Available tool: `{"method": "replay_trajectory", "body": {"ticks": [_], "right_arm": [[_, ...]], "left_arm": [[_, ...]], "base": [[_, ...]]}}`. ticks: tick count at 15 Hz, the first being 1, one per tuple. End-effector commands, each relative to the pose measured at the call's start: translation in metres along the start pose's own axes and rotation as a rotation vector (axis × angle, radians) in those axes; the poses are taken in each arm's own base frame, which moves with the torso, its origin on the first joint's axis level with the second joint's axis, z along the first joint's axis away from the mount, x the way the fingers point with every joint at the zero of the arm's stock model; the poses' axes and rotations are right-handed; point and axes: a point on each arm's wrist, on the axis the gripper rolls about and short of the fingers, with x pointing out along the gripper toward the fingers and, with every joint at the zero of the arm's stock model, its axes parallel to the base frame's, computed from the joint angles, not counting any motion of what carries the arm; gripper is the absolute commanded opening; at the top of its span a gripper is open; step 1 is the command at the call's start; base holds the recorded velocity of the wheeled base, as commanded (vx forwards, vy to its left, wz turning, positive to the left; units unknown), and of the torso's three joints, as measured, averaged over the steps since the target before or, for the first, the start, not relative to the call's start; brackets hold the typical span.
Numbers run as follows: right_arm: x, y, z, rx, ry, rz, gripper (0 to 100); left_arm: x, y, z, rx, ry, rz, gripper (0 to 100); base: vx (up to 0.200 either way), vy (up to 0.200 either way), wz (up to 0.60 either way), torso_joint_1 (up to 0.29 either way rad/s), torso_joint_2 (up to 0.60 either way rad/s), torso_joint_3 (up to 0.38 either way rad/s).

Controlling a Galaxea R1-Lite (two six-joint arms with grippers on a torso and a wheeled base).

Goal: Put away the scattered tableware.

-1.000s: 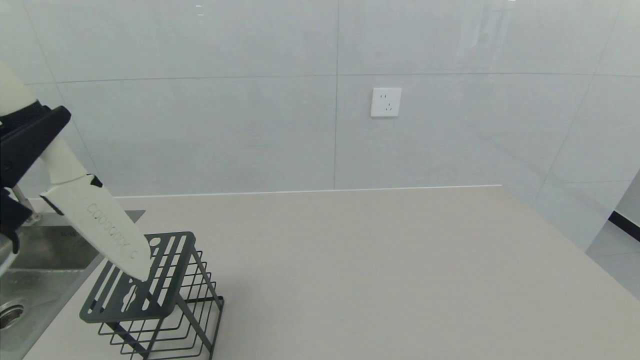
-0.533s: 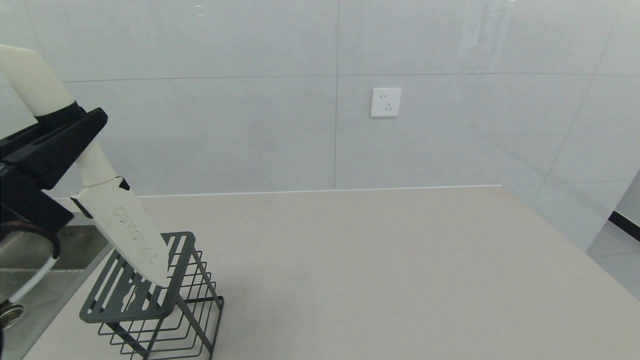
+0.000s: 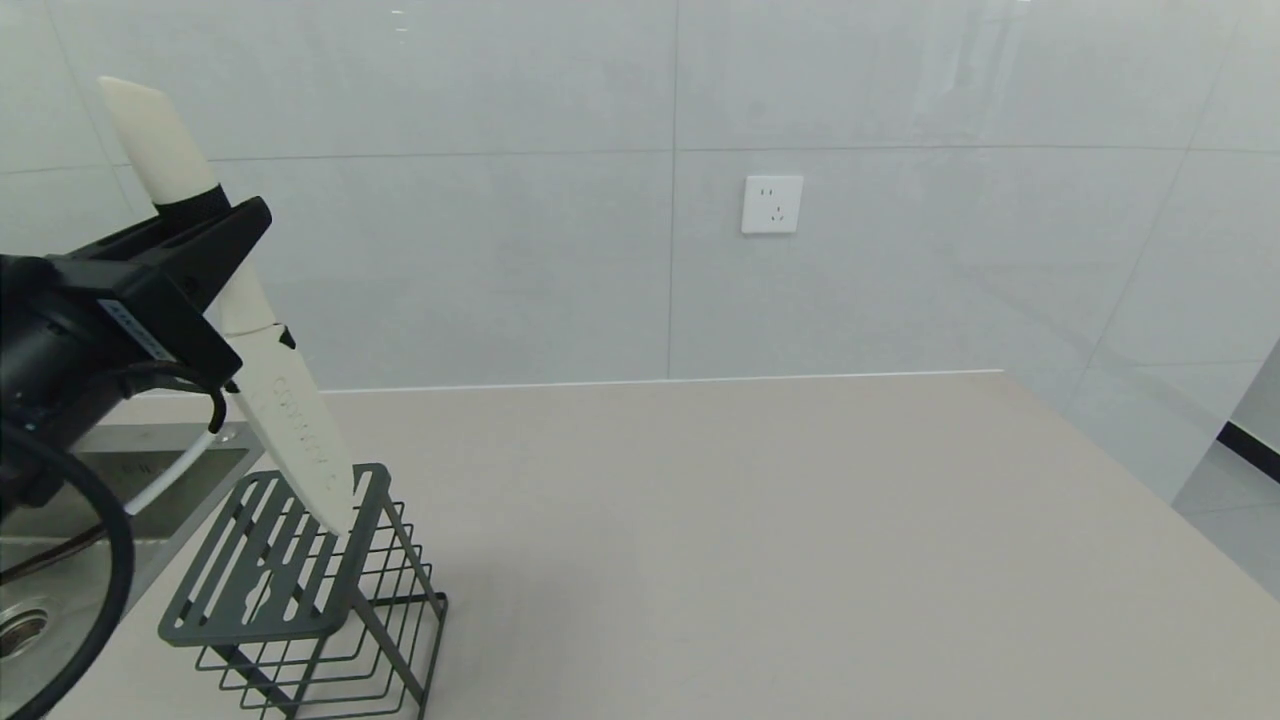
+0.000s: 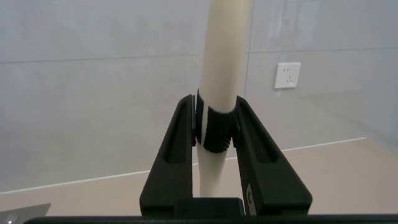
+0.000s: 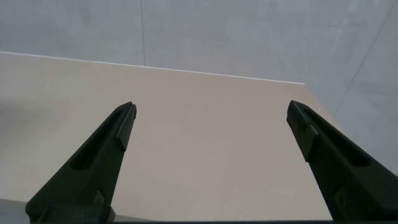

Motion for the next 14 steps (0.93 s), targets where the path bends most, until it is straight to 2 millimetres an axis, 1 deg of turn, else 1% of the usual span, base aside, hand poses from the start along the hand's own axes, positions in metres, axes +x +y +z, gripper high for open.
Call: {"method": "replay_trajectory", "body": {"ticks": [1, 3, 11, 14], "right_arm": [[0.0001, 0.0, 0.0, 0.0, 0.001, 0.001, 100], [0.0001, 0.0, 0.0, -0.003, 0.001, 0.001, 100], [0.0001, 0.0, 0.0, -0.006, 0.001, 0.001, 100], [0.0001, 0.0, 0.0, -0.006, 0.001, 0.001, 100]], "left_arm": [[0.0047, -0.0023, -0.0044, 0.009, 0.019, 0.002, 0], [0.0029, -0.001, -0.0116, 0.019, 0.043, 0.013, 0], [0.0031, 0.0002, -0.0125, 0.02, 0.046, 0.02, 0], [0.0003, 0.0042, -0.0103, 0.019, 0.035, 0.035, 0]], "base": [[0.0, 0.0, 0.0, 0.0, 0.0, 0.0], [0.0, 0.0, 0.0, 0.0, 0.0, 0.0], [0.0, 0.0, 0.0, 0.0, 0.0, 0.0], [0.0, 0.0, 0.0, 0.0, 0.0, 0.0]]}}
